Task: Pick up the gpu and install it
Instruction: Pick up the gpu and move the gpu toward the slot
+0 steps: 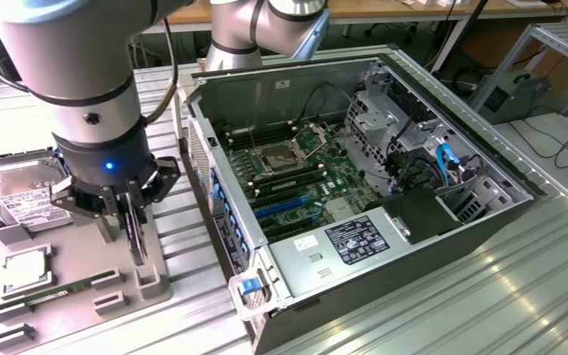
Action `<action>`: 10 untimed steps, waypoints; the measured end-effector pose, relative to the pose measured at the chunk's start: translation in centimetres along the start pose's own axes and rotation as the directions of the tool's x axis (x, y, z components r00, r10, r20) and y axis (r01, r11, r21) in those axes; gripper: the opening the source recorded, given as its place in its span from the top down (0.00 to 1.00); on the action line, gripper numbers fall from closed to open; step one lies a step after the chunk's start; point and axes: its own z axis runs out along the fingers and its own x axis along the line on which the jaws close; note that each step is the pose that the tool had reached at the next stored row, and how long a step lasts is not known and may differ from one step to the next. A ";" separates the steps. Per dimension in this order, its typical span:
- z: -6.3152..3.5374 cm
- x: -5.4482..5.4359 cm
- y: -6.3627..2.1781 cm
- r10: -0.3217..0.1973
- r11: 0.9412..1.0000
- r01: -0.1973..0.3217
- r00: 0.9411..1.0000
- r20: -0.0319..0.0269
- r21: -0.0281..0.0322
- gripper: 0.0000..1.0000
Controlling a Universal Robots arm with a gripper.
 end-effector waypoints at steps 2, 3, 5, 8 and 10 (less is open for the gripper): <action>-0.77 0.0 0.03 0.000 1.000 0.000 1.000 0.000 0.000 0.73; -1.23 0.0 0.05 0.000 1.000 0.000 1.000 0.000 0.000 0.73; -2.11 0.0 0.09 0.000 1.000 0.000 1.000 0.000 0.001 0.73; -3.36 0.0 0.14 0.000 1.000 0.000 1.000 0.000 0.001 0.73; -4.15 0.0 0.17 0.000 1.000 0.000 1.000 0.000 0.001 0.73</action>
